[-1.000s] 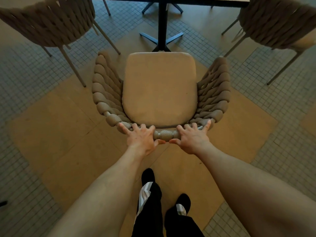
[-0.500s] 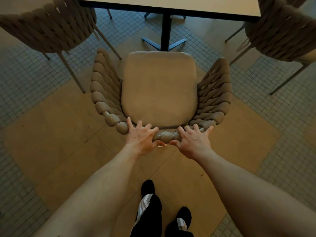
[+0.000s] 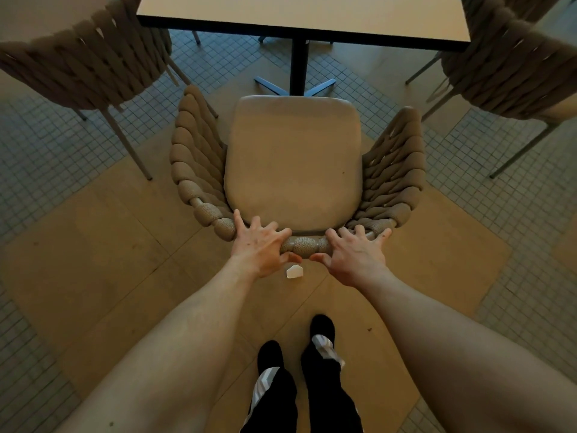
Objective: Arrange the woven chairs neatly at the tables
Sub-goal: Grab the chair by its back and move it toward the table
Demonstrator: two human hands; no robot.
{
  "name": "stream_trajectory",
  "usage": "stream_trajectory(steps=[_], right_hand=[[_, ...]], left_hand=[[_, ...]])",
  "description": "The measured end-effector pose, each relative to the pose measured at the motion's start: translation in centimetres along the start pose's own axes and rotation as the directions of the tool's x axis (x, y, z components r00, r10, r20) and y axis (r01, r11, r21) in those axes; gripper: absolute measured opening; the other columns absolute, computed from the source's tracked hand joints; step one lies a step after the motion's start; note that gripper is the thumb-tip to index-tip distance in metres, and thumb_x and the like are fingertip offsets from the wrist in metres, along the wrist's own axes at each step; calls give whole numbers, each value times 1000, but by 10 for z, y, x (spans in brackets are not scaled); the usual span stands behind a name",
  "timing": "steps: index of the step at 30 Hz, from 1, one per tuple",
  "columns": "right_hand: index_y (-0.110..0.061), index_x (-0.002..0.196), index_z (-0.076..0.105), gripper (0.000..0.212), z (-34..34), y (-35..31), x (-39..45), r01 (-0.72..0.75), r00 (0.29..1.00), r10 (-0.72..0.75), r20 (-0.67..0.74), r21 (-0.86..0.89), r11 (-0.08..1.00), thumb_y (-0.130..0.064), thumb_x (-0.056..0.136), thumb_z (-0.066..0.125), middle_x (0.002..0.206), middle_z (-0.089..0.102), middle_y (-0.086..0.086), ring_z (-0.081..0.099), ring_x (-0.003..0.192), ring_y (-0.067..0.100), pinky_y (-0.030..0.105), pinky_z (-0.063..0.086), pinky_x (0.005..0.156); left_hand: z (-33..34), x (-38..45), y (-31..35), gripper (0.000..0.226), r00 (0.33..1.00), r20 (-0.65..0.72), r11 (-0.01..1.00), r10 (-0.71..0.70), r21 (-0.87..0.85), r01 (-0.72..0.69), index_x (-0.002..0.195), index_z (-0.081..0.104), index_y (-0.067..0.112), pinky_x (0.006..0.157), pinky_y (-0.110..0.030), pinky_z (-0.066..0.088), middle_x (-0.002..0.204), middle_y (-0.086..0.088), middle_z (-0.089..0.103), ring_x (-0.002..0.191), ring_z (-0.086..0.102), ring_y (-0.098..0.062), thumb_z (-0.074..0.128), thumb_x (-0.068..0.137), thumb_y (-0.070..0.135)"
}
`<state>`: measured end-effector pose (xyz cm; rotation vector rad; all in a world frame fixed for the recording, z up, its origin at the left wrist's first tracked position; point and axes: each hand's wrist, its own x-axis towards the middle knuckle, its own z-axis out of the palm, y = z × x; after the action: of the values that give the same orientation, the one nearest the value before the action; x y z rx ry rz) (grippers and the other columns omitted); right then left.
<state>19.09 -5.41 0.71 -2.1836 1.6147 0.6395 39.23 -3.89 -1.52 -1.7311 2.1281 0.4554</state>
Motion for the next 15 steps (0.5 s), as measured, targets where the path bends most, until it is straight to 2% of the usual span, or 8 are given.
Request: stream_trajectory(steps=[6, 15], right_hand=[[-30, 139, 45, 65, -7, 5, 13, 3, 1000, -3, -10, -1, 1000, -76, 97, 26, 140, 53, -5, 37, 139, 28, 86, 10, 106], [-30, 143, 42, 68, -13, 17, 24, 17, 1000, -17, -8, 1, 1000, -76, 97, 26, 141, 52, -4, 36, 140, 28, 87, 10, 105]], left_hand=[[-9, 14, -3, 71, 1000, 2, 1000, -4, 6, 4, 128, 51, 35, 109, -78, 4, 127, 4, 57, 127, 42, -35, 29, 83, 85], [-14, 30, 0, 73, 1000, 1, 1000, -29, 5, 29, 128, 51, 35, 110, -76, 7, 127, 3, 57, 127, 44, -34, 30, 81, 87]])
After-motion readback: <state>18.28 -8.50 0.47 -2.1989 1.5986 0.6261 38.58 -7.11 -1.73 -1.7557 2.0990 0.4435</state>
